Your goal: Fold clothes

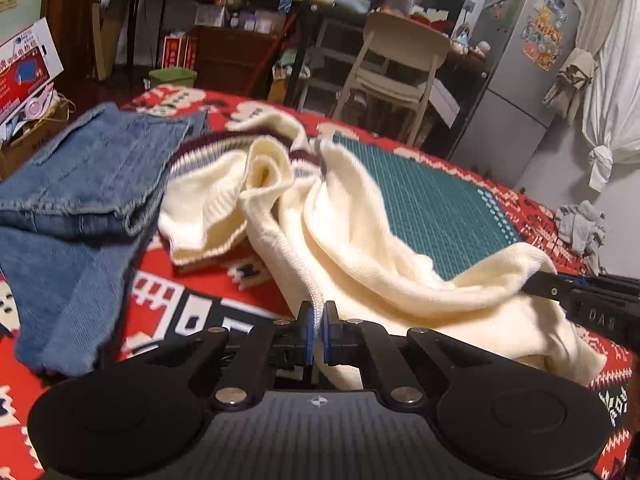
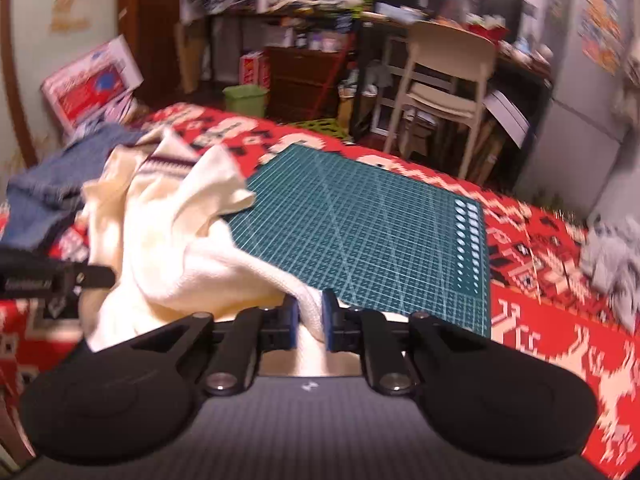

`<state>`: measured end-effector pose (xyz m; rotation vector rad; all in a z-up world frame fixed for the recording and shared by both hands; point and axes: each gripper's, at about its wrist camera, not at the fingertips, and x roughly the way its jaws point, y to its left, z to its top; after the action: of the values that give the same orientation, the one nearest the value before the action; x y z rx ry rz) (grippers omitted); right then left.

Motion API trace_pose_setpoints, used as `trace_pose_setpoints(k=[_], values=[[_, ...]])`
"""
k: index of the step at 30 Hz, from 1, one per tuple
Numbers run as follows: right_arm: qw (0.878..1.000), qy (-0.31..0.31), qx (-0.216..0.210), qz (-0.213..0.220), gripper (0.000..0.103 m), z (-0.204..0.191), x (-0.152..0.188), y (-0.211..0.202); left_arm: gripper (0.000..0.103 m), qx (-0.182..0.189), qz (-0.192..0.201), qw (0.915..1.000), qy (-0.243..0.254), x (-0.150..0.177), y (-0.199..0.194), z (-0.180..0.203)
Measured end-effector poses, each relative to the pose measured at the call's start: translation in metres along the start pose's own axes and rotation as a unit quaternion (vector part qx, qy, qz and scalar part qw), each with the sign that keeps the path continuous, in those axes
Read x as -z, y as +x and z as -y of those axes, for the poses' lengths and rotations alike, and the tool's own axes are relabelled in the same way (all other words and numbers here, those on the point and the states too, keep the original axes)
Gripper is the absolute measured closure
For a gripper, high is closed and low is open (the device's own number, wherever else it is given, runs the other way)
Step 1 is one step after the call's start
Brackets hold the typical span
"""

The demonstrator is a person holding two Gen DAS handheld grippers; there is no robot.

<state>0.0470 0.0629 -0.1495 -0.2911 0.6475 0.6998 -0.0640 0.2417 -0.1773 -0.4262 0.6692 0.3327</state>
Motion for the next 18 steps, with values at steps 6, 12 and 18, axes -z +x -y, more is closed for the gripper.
trace_pose_setpoints(k=[6, 12, 18], values=[[0.996, 0.068, 0.048, 0.009, 0.093, 0.039, -0.001, -0.005, 0.099, -0.011, 0.009, 0.9998, 0.016, -0.001, -0.007, 0.001], [0.988, 0.126, 0.091, 0.009, 0.093, 0.078, 0.011, -0.019, 0.099, -0.008, 0.006, 0.9999, -0.003, -0.012, -0.001, 0.006], [0.986, 0.151, 0.072, 0.021, 0.076, 0.090, 0.028, -0.041, 0.086, -0.004, -0.003, 0.9999, -0.012, -0.018, -0.009, 0.027]])
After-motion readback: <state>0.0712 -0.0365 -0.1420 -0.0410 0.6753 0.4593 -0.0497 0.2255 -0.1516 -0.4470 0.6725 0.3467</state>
